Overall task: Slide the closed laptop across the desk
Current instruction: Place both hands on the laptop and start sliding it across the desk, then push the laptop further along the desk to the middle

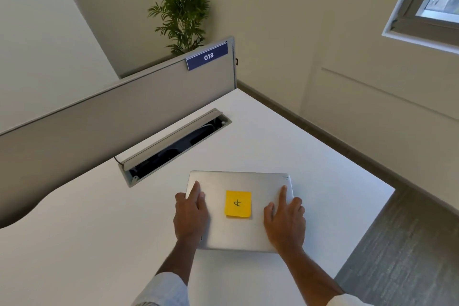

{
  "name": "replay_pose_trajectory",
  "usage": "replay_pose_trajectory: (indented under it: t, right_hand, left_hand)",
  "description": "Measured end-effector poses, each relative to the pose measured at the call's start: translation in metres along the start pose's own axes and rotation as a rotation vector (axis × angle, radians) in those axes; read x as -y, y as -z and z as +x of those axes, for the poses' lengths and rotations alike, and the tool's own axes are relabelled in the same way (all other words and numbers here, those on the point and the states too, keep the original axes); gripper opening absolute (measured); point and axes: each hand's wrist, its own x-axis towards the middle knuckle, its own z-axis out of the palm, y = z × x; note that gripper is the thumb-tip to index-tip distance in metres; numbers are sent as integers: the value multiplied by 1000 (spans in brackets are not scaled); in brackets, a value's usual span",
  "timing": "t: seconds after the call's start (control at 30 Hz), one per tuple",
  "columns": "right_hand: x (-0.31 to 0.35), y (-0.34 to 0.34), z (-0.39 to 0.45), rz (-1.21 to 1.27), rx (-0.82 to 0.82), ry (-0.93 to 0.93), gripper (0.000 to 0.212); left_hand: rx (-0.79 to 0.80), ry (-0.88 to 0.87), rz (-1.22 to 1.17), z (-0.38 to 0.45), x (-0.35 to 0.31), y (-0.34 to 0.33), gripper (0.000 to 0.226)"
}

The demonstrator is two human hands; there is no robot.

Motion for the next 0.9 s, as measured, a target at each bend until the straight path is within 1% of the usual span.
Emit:
replay_pose_trajectory:
  t: [0.53, 0.9]
  right_hand:
    - [88, -41, -80, -6, 89, 143, 65]
    - [132, -71, -118, -27, 157, 212, 63]
  left_hand:
    - [-107, 192, -10, -25, 110, 82, 43]
    - [-139, 318, -41, -36, 177, 110, 43]
